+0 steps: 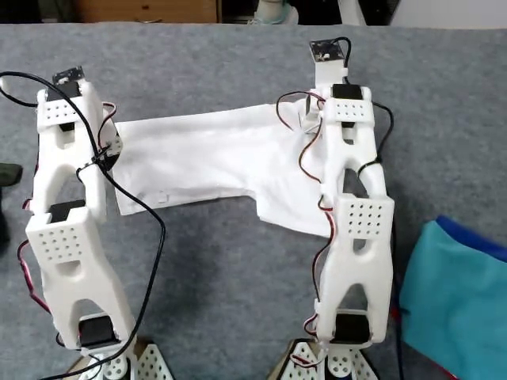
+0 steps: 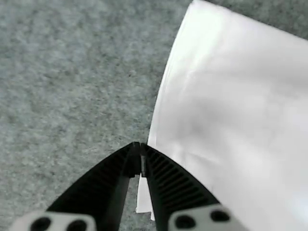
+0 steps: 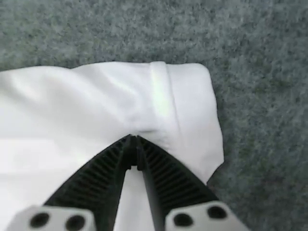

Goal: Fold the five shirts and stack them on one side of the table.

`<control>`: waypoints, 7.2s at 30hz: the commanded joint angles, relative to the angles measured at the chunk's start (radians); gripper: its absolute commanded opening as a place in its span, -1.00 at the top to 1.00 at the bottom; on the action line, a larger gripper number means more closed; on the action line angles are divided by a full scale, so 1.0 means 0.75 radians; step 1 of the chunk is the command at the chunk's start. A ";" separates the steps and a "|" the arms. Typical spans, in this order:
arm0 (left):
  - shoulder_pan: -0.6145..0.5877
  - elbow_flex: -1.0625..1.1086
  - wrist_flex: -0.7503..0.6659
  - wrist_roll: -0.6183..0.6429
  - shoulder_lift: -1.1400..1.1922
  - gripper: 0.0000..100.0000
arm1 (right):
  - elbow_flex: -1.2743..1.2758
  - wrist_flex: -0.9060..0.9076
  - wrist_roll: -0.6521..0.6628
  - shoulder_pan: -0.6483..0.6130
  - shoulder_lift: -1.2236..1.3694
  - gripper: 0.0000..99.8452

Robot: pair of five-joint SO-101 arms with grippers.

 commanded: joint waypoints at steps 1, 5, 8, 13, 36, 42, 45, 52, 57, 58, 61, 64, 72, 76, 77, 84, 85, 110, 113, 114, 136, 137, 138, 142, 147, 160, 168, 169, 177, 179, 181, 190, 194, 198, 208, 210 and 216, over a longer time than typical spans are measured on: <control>-0.004 -0.006 0.006 -0.012 -0.095 0.96 | -0.058 0.004 0.008 0.026 -0.009 0.98; -0.002 -0.006 0.000 -0.074 -0.095 0.96 | -0.058 0.004 0.008 0.026 -0.009 0.98; -0.002 -0.006 -0.002 -0.088 -0.095 0.96 | -0.060 0.004 0.008 0.026 -0.009 0.98; -0.002 -0.006 -0.002 -0.088 -0.093 0.96 | -0.064 0.004 0.008 0.026 -0.007 0.98; -0.004 0.002 -0.031 -0.088 -0.083 0.96 | -0.066 0.002 0.008 0.026 -0.007 0.98; -0.002 -0.004 -0.031 -0.088 -0.083 0.96 | -0.066 0.002 0.008 0.026 -0.007 0.98; -0.002 -0.006 -0.031 -0.088 -0.083 0.96 | -0.066 0.002 0.008 0.026 -0.007 0.98; -0.002 -0.006 -0.033 -0.088 -0.081 0.96 | -0.066 0.000 0.008 0.026 -0.007 0.98; -0.002 -0.006 -0.033 -0.088 -0.081 0.96 | -0.066 0.000 0.008 0.026 -0.007 0.98; -0.002 -0.006 -0.033 -0.088 -0.081 0.96 | -0.066 0.000 0.008 0.026 -0.007 0.98; -0.002 0.000 -0.045 -0.088 -0.081 0.96 | -0.066 0.000 0.008 0.026 -0.005 0.98; -0.004 0.006 -0.065 -0.088 -0.081 0.96 | -0.066 0.000 0.008 0.024 -0.005 0.98; -0.002 0.004 -0.070 -0.088 -0.081 0.96 | -0.066 0.000 0.008 0.017 -0.005 0.98; -0.002 0.006 -0.070 -0.088 -0.081 0.96 | -0.066 0.000 0.008 0.017 -0.005 0.98; -0.002 0.006 -0.070 -0.088 -0.081 0.96 | -0.066 0.000 0.008 0.017 -0.005 0.98; -0.002 0.006 -0.070 -0.088 -0.081 0.96 | -0.066 0.000 0.008 0.017 -0.005 0.98; -0.002 0.006 -0.070 -0.088 -0.081 0.96 | -0.066 0.000 0.008 0.017 -0.005 0.98; -0.092 -0.006 -0.051 -0.198 -0.095 0.96 | -0.066 -0.004 0.008 0.019 -0.005 0.98; -0.100 -0.084 0.057 -0.192 -0.118 0.96 | -0.066 -0.002 0.002 0.019 -0.005 0.98; -0.096 -0.119 0.096 -0.190 -0.124 0.96 | -0.066 -0.002 0.002 0.019 -0.005 0.98; 0.127 -0.620 -0.381 0.160 0.332 0.96 | -0.066 -0.004 0.000 0.019 -0.005 0.98; 0.129 -0.642 -0.389 0.168 0.371 0.96 | -0.066 -0.004 0.000 0.019 -0.005 0.98; 0.129 -0.667 -0.391 0.174 0.410 0.96 | -0.066 -0.004 0.000 0.019 -0.005 0.98; 0.080 -0.751 -0.356 0.180 0.557 0.96 | -0.066 -0.004 0.002 0.019 -0.005 0.98; -0.004 -0.921 -0.254 0.180 0.654 0.96 | -0.066 -0.004 0.006 0.019 -0.005 0.98; -0.002 -1.373 0.057 0.174 0.662 0.96 | -0.066 -0.006 0.006 0.017 -0.005 0.98; 0.102 -1.444 0.368 0.039 0.621 0.96 | -0.066 -0.006 0.006 0.017 -0.005 0.98; 0.110 -1.410 0.368 0.035 0.607 0.96 | -0.066 -0.006 0.006 0.017 -0.005 0.98; 0.264 -0.734 0.368 0.041 0.247 0.96 | -0.069 -0.006 0.008 0.017 -0.005 0.98; 0.309 -0.454 0.362 0.061 0.118 0.96 | -0.069 -0.006 0.008 0.017 -0.005 0.98; 0.323 -0.205 0.301 0.076 0.009 0.96 | -0.069 -0.006 0.008 0.017 -0.005 0.98; 0.272 0.616 -0.127 0.051 -0.359 0.96 | -0.069 -0.008 0.008 0.017 -0.005 0.98; 0.248 0.876 -0.376 0.008 -0.445 0.96 | -0.069 -0.008 0.008 0.017 -0.005 0.98; 0.182 1.033 -0.520 -0.047 -0.472 0.96 | -0.069 -0.008 0.008 0.017 -0.005 0.98; -0.076 0.931 -0.522 -0.153 -0.474 0.96 | -0.069 -0.008 0.008 0.017 -0.005 0.98; -0.037 0.876 -0.493 -0.151 -0.474 0.96 | -0.069 -0.008 0.008 0.017 -0.005 0.98; 0.184 0.646 -0.325 -0.129 -0.474 0.96 | -0.069 -0.004 0.008 0.017 -0.005 0.98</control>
